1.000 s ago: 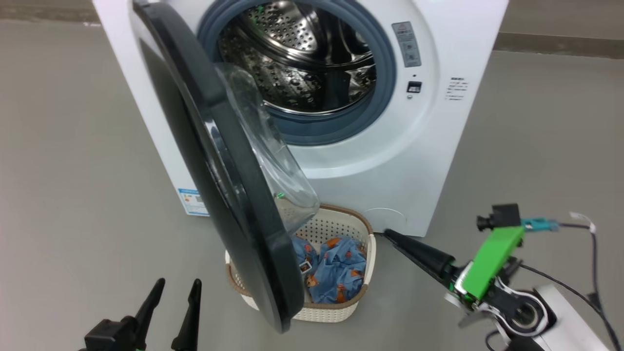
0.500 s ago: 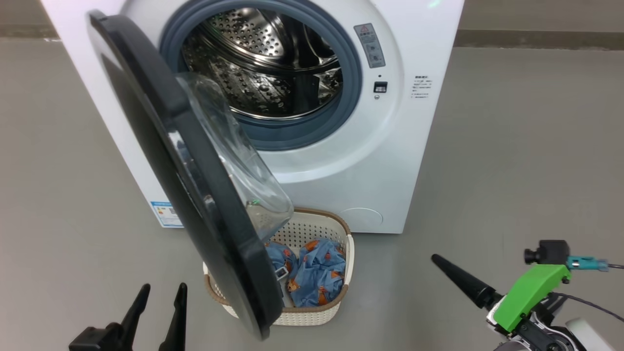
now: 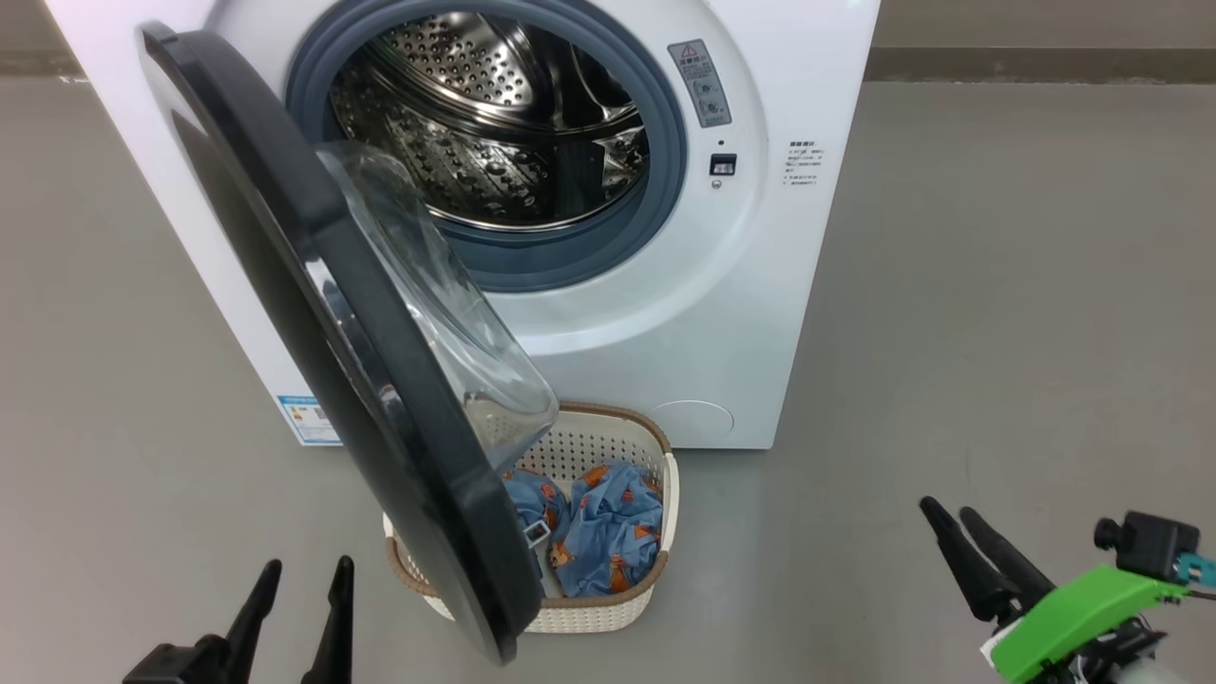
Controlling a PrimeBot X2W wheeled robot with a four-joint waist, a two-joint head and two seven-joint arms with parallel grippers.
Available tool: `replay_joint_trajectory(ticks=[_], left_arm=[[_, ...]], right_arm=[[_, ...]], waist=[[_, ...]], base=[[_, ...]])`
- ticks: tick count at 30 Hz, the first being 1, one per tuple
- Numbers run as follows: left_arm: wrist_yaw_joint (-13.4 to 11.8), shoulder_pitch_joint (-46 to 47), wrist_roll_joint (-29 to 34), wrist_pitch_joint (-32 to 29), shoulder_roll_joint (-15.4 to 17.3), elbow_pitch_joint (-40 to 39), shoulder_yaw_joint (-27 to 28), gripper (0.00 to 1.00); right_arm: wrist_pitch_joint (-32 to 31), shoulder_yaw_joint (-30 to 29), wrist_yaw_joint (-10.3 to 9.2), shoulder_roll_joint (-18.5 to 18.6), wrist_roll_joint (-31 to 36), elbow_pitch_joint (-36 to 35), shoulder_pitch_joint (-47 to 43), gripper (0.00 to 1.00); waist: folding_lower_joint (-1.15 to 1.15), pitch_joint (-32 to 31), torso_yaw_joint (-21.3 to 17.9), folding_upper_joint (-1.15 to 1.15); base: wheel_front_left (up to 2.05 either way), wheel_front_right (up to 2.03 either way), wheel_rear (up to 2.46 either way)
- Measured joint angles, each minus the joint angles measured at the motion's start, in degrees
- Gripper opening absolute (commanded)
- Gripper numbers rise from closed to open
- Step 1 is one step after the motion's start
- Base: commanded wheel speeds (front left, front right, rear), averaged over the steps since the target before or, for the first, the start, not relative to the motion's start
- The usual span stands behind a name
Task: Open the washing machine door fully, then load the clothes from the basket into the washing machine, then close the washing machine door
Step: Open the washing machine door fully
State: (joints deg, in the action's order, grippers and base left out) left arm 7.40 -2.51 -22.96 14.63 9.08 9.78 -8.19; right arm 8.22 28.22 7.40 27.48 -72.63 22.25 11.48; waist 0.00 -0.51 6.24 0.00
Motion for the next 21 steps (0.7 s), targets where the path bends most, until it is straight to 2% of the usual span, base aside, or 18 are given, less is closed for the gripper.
replay_joint_trajectory(ticks=[3, 7, 15, 18, 21], left_arm=[[0.0, 0.0, 0.0, 0.0, 0.0, 0.0, 0.2, 1.0], [0.0, -0.1, 0.0, 0.0, -0.1, 0.0, 0.4, 1.0], [0.0, -0.1, 0.0, 0.0, -0.1, 0.0, 1.1, 1.0], [0.0, -0.2, 0.2, 0.0, -0.1, 0.0, 1.2, 1.0], [0.0, -0.2, 0.5, 0.0, -0.2, 0.0, 1.3, 1.0]], right_arm=[[4.2, 1.5, 0.0, 0.7, 1.8, 2.0, 0.0, 1.0], [6.0, 1.6, 0.0, 1.0, 5.3, 4.7, 0.0, 1.0], [6.0, -11.4, 0.0, -2.6, 20.8, 4.8, -2.1, 1.0], [6.0, -16.0, 0.0, -4.8, 29.2, 3.9, -4.8, 1.0], [6.0, -18.8, 0.0, -6.4, 33.7, 2.9, -5.9, 1.0]], waist=[[0.0, 0.0, 0.0, 0.0], [0.0, 0.0, 0.0, 0.0], [0.0, 0.1, -0.1, 0.0], [0.0, 0.1, -0.1, 0.0], [0.0, 0.0, -0.1, 0.0]], base=[[0.0, 0.0, 0.0], [0.0, 0.0, 0.0], [0.0, 0.0, 0.0], [0.0, 0.0, 0.0], [0.0, 0.0, 0.0]])
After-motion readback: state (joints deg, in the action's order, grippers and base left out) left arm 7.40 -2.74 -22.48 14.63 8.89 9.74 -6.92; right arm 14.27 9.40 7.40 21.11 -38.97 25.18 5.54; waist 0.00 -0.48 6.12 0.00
